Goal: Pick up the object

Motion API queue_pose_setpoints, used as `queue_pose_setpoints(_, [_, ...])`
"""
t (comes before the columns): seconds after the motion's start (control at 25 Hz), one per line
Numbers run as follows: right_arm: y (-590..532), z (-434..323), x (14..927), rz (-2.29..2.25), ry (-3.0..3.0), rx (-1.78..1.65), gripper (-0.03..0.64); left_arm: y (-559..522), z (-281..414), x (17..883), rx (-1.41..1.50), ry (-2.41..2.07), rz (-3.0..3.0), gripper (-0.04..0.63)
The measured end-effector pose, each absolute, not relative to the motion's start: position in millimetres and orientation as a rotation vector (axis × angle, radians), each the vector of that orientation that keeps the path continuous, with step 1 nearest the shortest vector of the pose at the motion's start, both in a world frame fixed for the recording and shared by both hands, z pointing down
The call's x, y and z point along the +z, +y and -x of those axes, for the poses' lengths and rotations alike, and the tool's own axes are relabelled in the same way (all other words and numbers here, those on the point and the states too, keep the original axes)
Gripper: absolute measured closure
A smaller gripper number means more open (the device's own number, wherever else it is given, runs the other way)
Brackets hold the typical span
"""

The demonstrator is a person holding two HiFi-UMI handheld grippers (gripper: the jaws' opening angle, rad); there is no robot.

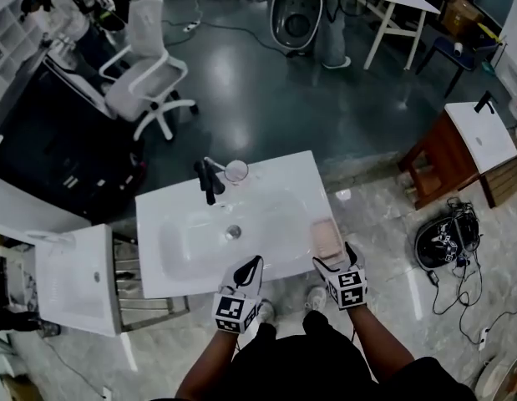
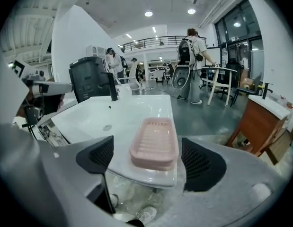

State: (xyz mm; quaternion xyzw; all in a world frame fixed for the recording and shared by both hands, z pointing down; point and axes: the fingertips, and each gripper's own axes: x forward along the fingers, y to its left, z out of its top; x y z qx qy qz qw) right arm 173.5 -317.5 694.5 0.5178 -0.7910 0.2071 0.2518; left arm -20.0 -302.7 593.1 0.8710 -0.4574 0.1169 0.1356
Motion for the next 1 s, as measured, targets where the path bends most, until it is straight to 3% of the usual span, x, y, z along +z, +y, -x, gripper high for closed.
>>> queue_pose_setpoints(1.0, [-341,-177,727,-1.381,-2.109,0.544,0.193,-275,54,604,0.344,-1.503,-2.387,0.576])
